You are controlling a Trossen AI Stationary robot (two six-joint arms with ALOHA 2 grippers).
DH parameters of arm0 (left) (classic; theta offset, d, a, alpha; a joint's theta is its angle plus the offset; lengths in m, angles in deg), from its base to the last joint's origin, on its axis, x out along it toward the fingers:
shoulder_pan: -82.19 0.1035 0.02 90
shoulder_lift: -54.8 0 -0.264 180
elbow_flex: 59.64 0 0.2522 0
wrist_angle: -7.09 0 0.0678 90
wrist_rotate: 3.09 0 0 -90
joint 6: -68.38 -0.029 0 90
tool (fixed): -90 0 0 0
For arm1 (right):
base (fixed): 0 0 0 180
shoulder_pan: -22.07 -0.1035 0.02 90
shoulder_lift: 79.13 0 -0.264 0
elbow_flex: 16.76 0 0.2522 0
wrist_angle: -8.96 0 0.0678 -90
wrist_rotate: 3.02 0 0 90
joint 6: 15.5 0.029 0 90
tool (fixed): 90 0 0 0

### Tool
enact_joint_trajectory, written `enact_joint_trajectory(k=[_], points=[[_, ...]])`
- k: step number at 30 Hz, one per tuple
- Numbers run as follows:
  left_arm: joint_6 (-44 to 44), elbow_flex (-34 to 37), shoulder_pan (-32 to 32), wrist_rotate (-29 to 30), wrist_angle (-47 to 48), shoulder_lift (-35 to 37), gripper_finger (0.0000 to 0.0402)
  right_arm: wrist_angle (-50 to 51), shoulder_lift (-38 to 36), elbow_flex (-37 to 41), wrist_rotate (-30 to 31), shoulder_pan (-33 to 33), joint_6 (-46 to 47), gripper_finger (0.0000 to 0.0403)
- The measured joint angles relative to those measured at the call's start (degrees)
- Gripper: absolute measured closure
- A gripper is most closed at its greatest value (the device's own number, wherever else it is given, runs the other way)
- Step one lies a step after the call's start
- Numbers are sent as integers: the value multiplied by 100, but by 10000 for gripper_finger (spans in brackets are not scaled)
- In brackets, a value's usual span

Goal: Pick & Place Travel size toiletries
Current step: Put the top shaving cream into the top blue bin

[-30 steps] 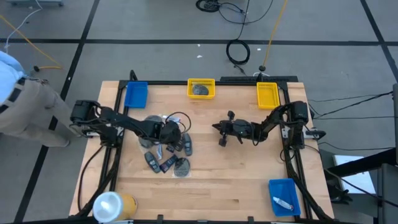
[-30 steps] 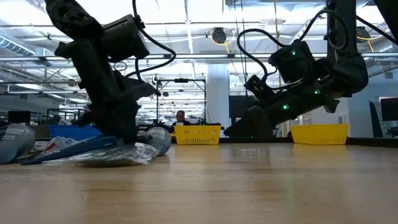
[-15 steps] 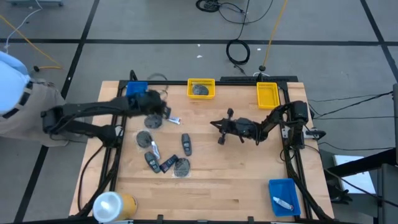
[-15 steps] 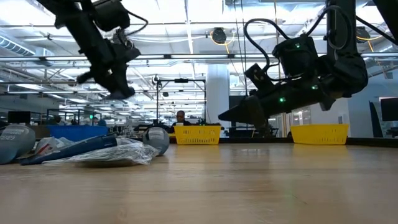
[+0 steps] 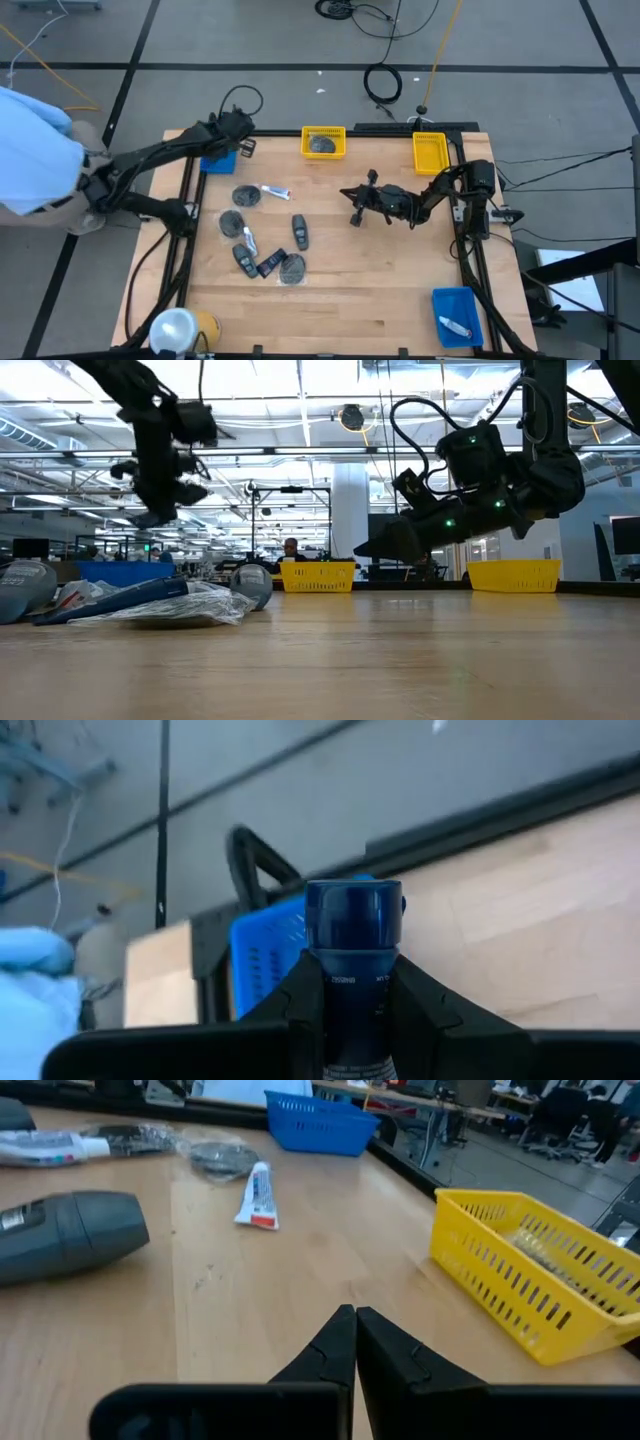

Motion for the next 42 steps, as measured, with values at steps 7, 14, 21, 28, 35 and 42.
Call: enact_joint_trajectory(k=[7, 14, 21, 28, 35, 42], points=[[207, -57, 32, 355, 33, -360, 336, 313, 0, 0, -2, -13, 158, 399], [-105, -66, 4, 309, -8, -315, 335, 295, 0, 0, -2, -20, 160, 399], [-408, -66, -300, 165, -830, -173, 335, 140, -4, 0, -2, -20, 163, 399], [140, -335, -101, -399, -291, -200, 335, 118, -4, 0, -2, -20, 153, 399], [81, -1207, 569, -846, 1141, -442, 335, 71, -4, 0, -4, -20, 185, 399], [99, -2226, 649, -1596, 3003, -708, 335, 65, -4, 0, -4, -20, 233, 399]])
